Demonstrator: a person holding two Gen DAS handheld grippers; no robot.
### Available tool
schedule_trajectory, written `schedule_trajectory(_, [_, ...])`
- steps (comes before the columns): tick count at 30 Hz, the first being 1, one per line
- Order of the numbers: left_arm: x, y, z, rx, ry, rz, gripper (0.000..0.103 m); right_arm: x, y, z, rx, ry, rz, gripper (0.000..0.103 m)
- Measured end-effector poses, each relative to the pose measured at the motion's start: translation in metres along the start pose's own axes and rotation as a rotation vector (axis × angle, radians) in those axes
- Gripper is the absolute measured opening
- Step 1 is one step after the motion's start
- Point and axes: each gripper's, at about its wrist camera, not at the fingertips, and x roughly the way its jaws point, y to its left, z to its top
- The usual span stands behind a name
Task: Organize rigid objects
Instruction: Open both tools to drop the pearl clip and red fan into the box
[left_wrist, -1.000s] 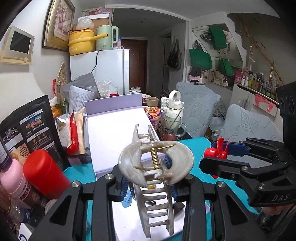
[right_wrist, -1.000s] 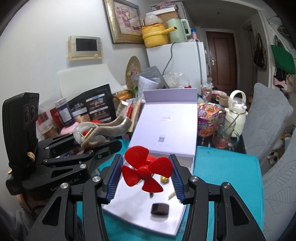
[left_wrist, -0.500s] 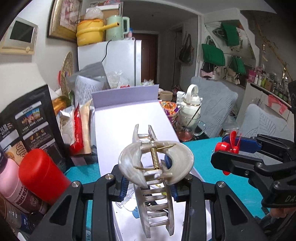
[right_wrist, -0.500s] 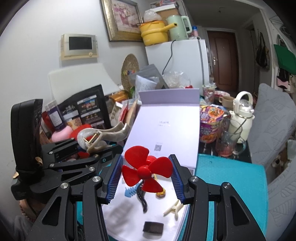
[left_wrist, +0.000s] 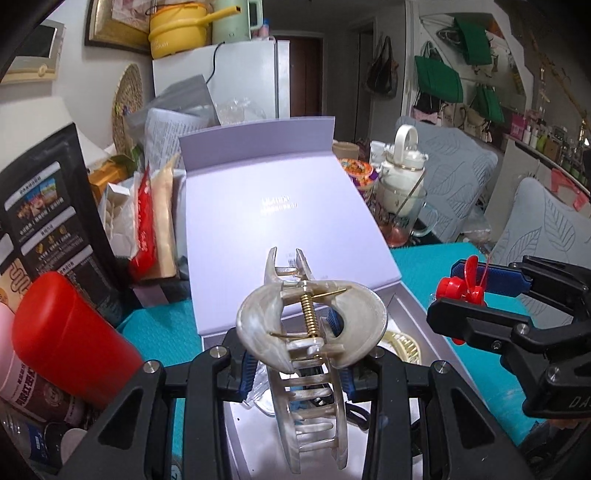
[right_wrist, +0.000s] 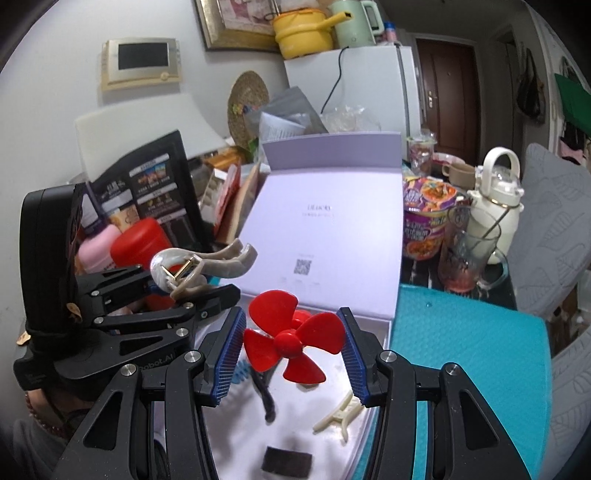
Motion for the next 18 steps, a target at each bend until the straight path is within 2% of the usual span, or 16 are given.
schedule_trajectory(18, [0.04,-0.003,-0.015,0.006,0.131,-0.014,0.035,0.046,-0.011,-0.015,0.025,0.106,-0.005,0.05])
